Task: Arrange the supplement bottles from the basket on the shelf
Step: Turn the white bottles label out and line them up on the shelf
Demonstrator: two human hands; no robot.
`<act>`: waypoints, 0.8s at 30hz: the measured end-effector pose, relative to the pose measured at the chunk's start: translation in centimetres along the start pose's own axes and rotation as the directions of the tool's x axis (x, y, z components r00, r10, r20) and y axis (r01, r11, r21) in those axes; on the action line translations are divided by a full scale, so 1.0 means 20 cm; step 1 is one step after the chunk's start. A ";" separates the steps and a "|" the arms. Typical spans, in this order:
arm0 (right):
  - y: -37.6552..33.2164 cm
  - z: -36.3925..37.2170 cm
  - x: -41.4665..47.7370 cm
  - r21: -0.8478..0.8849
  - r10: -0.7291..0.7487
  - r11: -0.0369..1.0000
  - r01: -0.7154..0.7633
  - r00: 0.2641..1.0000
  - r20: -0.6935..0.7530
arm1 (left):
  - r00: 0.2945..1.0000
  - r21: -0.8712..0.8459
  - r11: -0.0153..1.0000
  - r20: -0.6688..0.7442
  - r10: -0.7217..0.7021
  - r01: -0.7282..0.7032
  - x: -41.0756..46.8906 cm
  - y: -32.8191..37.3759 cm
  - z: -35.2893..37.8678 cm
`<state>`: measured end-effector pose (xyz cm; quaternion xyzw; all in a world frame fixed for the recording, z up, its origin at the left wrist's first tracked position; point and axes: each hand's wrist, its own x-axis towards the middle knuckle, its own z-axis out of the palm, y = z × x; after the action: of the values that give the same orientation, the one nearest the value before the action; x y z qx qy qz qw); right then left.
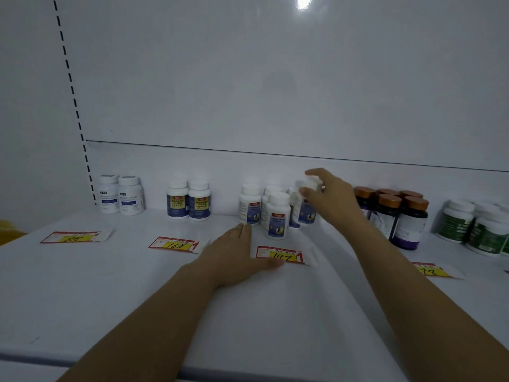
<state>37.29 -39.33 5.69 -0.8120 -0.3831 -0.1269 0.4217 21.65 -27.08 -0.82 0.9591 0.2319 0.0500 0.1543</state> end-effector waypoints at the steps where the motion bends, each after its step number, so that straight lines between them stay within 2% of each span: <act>1: -0.02 -0.03 0.00 0.072 -0.011 0.997 0.013 0.999 -0.034 | 0.999 -0.069 0.997 -0.046 0.015 -0.018 0.00 0.00 -0.01; 4: -0.09 -0.09 -0.02 0.265 -0.008 0.964 0.022 0.998 -0.057 | 0.959 -0.254 0.955 -0.271 0.079 -0.151 -0.01 0.04 -0.04; 6: -0.13 -0.09 -0.03 0.344 0.002 0.939 0.004 1.000 -0.016 | 0.903 -0.308 0.919 -0.418 0.102 -0.247 -0.02 0.06 -0.06; 8: -0.15 -0.07 -0.04 0.412 0.013 0.911 -0.026 0.999 0.036 | 0.869 -0.326 0.899 -0.482 0.110 -0.294 -0.03 0.08 -0.07; 19: -0.16 0.04 -0.07 0.456 0.088 0.868 -0.195 0.965 0.245 | 0.883 -0.375 0.870 -0.451 0.131 -0.320 -0.04 0.08 -0.08; 24: -0.14 0.04 -0.07 0.461 0.073 0.866 -0.195 0.961 0.269 | 0.889 -0.378 0.867 -0.435 0.144 -0.326 -0.03 0.07 -0.07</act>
<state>34.13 -38.42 6.07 -0.7149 -0.3935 0.1025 0.5689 21.46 -28.26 0.88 0.8903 0.1194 0.3112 0.3101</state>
